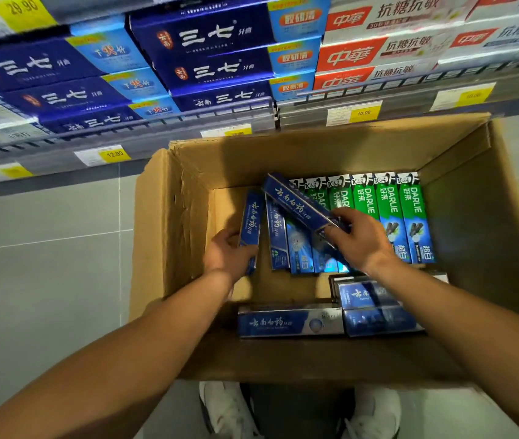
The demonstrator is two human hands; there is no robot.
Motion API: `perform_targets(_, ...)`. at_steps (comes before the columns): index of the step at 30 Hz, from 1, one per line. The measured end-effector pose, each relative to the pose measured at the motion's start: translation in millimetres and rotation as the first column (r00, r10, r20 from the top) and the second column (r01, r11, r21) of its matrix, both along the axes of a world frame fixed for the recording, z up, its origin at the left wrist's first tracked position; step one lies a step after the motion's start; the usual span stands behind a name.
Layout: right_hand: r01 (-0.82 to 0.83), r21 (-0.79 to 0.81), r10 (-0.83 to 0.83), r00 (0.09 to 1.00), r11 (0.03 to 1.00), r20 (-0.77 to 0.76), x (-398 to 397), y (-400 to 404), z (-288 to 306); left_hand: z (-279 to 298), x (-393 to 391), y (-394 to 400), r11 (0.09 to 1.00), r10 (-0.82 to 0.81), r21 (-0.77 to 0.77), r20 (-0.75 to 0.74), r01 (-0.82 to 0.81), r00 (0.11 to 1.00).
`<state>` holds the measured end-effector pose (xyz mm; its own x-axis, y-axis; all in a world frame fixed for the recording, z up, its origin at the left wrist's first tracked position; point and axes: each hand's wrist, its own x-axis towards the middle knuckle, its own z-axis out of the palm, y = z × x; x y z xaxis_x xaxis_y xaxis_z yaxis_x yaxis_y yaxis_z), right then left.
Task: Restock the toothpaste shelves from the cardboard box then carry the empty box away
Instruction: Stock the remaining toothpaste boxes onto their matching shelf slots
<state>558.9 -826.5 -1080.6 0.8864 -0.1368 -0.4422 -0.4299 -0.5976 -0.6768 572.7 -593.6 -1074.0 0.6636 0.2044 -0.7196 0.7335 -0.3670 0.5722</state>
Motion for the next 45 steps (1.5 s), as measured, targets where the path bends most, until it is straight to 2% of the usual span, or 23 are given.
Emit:
perform_targets(5,0.117,0.002,-0.117,0.993,0.993,0.012,-26.4,8.7,97.7,104.3,-11.8,9.0,0.989,0.136,-0.047,-0.077,-0.14,0.988)
perform_targets(7,0.122,-0.034,-0.121,0.992,0.992,0.019,-38.2,10.8,147.7,156.8,-17.2,14.4,0.984,0.156,-0.073,-0.079,-0.162,0.985)
perform_targets(10,0.162,-0.008,-0.162,0.987,0.987,0.011,-53.0,16.0,230.3,246.9,-26.1,24.7,0.974,0.203,-0.09,-0.064,-0.208,0.977)
perform_targets(13,0.191,-0.028,-0.192,0.981,0.981,-0.017,-64.7,25.2,321.1,344.9,-31.1,40.3,0.932,0.268,-0.215,-0.135,-0.292,0.954)
perform_targets(17,0.25,0.026,-0.249,0.968,0.968,-0.009,-73.1,40.0,430.3,466.9,-37.0,70.6,0.863,0.258,-0.38,-0.235,-0.333,0.937)
perform_targets(20,0.273,0.032,-0.275,0.96,0.961,0.047,-73.1,51.3,500.9,543.3,-44.5,84.8,0.856,0.191,-0.456,-0.158,-0.243,0.969)
perform_targets(23,0.251,0.056,-0.256,0.96,0.966,0.115,-70.3,65.6,563.8,606.2,-52.6,96.2,0.888,0.152,-0.438,-0.014,-0.142,0.988)
perform_targets(26,0.267,0.072,-0.276,0.944,0.961,0.183,-66.7,70.8,613.2,649.3,-63.2,105.6,0.905,0.178,-0.406,0.087,-0.128,0.98)
perform_targets(29,0.272,0.088,-0.285,0.932,0.958,0.222,-70.5,70.3,654.0,681.9,-80.4,111.6,0.868,0.255,-0.465,0.115,-0.174,0.96)
perform_targets(30,0.271,0.094,-0.285,0.929,0.958,0.234,-72.1,69.6,666.9,693.8,-86.8,112.6,0.835,0.293,-0.511,0.101,-0.203,0.951)
perform_targets(32,0.267,0.088,-0.281,0.921,0.96,0.269,-78.0,68.8,690.7,713.9,-102.5,116.3,0.707,0.382,-0.65,0.021,-0.278,0.924)
perform_targets(33,0.267,0.086,-0.28,0.917,0.96,0.284,-81.8,68.0,700.6,722.6,-112.0,117.6,0.637,0.39,-0.713,-0.029,-0.293,0.92)
perform_targets(34,0.27,0.082,-0.282,0.915,0.959,0.288,-85.1,67.5,708.5,729.7,-121.4,118.5,0.604,0.361,-0.748,-0.052,-0.277,0.931)
perform_targets(37,0.247,0.082,-0.26,0.918,0.966,0.298,-95.6,68.7,730.1,749.5,-149.3,113.5,0.66,0.217,-0.742,0.033,-0.122,0.976)
perform_targets(40,0.195,0.094,-0.215,0.921,0.976,0.326,-106.2,74.5,756.4,766.8,-164.3,102.1,0.622,0.262,-0.774,0.066,-0.116,0.963)
perform_targets(45,0.089,0.144,-0.143,0.894,0.986,0.424,-111.2,78.5,802.7,800.6,-167.6,99.5,0.794,0.219,-0.607,0.278,-0.005,0.935)
